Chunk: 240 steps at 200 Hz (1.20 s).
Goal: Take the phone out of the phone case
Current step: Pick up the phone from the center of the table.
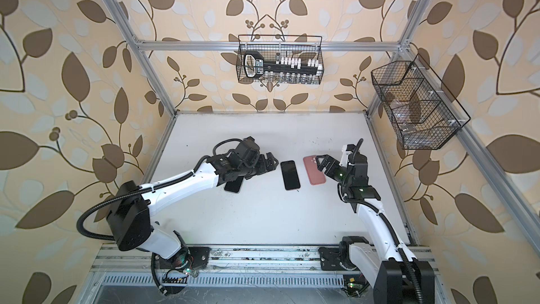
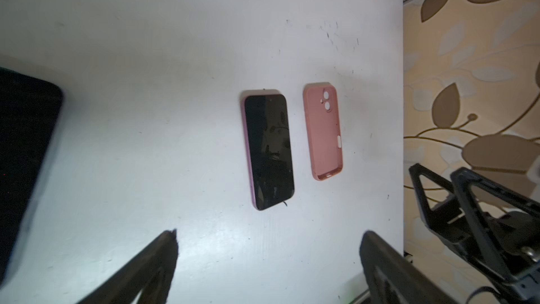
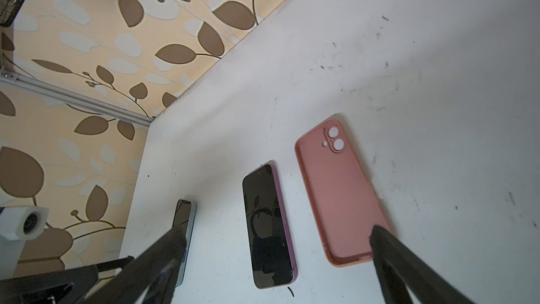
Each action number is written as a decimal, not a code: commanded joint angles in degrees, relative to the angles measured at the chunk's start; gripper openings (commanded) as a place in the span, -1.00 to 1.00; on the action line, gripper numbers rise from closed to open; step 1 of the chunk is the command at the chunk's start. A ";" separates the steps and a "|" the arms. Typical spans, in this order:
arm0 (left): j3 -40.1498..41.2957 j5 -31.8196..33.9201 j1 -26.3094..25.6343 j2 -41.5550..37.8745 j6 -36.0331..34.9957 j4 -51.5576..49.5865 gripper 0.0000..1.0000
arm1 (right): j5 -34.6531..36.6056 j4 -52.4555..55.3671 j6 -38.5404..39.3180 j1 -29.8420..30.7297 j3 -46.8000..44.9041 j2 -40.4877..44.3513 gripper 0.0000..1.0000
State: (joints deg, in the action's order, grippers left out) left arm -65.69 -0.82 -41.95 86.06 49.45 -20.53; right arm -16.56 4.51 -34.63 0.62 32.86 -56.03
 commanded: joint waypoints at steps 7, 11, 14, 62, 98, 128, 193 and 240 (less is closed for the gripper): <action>-0.16 3.28 5.04 -6.41 -7.70 -12.37 0.98 | 6.94 4.43 4.18 5.89 5.11 -1.91 1.00; -0.21 3.46 5.70 -6.97 -8.60 -13.24 0.98 | 7.65 4.73 4.46 6.82 5.74 -2.27 1.00; -0.29 3.65 6.06 -7.42 -9.30 -13.98 0.98 | 8.13 4.90 4.73 7.61 6.25 -2.65 1.00; -2.60 8.55 10.68 -8.16 -19.46 -24.37 0.98 | 15.96 5.60 7.01 19.64 12.97 -8.34 1.00; -3.13 9.36 12.02 -4.13 -24.09 -28.02 0.98 | 15.74 6.08 8.44 25.14 17.63 -14.09 1.00; -3.02 13.43 12.23 0.53 -25.60 -28.14 0.98 | 12.78 2.89 7.56 26.31 17.34 -16.33 1.00; -2.16 9.77 12.76 9.08 -27.89 -19.20 0.98 | 12.16 1.01 7.23 28.20 15.58 -17.12 1.00; -2.28 8.09 13.00 14.76 -28.61 -15.72 0.97 | 11.03 0.95 7.38 26.28 13.31 -15.00 1.00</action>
State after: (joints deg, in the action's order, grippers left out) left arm -67.64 8.14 -29.52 100.25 22.28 -38.74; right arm -4.51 5.91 -27.81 27.90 47.90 -72.93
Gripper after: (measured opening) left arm 0.988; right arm 0.998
